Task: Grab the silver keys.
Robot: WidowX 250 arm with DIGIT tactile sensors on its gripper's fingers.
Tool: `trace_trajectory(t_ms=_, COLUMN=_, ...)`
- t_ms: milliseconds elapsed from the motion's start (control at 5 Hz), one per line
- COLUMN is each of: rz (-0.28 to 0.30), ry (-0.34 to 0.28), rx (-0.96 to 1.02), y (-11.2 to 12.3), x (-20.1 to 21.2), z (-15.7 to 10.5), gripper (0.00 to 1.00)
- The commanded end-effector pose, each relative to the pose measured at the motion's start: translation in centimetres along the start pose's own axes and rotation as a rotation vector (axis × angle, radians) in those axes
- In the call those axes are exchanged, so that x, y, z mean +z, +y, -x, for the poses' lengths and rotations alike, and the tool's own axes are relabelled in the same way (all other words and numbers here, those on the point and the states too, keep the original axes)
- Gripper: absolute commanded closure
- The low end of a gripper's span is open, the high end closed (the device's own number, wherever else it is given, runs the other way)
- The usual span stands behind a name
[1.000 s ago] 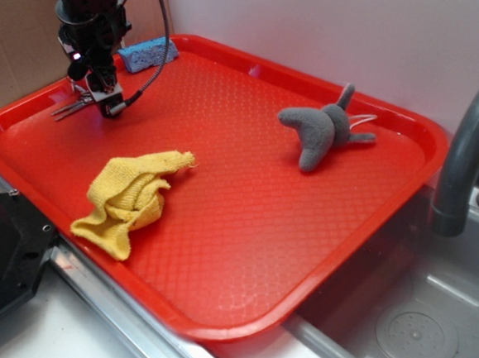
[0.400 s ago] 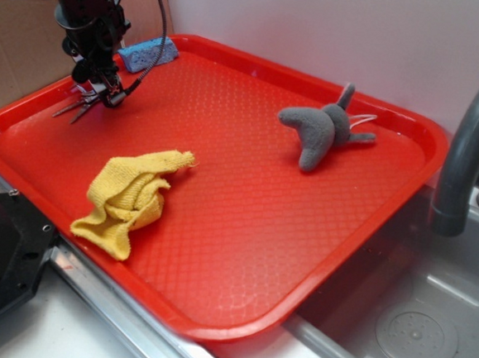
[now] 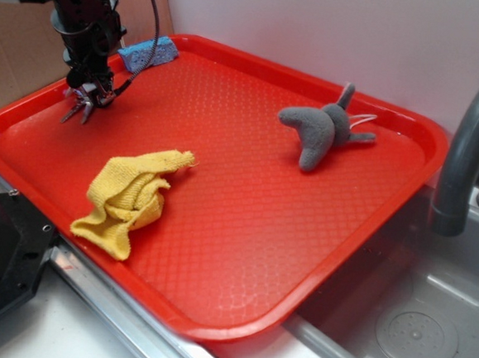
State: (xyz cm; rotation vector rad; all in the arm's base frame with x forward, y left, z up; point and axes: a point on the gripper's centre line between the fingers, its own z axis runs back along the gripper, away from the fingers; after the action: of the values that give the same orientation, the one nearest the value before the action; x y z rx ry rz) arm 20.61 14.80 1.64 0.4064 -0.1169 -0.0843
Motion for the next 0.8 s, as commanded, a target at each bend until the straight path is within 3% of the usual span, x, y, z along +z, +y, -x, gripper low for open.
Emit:
trace_trajectory(t_ms=0, rz=0.004, ry=0.014, rx=-0.004, y=1.0, x=0.2, z=0.5, gripper=1.00)
trace_trajectory(t_ms=200, rz=0.018, ry=0.025, rx=0.010, y=1.2, x=0.8, z=0.7, gripper=1.00)
trace_trajectory(t_ms=400, rz=0.152, ry=0.046, rx=0.139, y=1.3, x=6.1, z=1.2, gripper=1.00)
trace_trajectory(t_ms=600, rz=0.287, ry=0.098, rx=0.236, y=-0.5, x=12.3, z=-0.2, gripper=1.00)
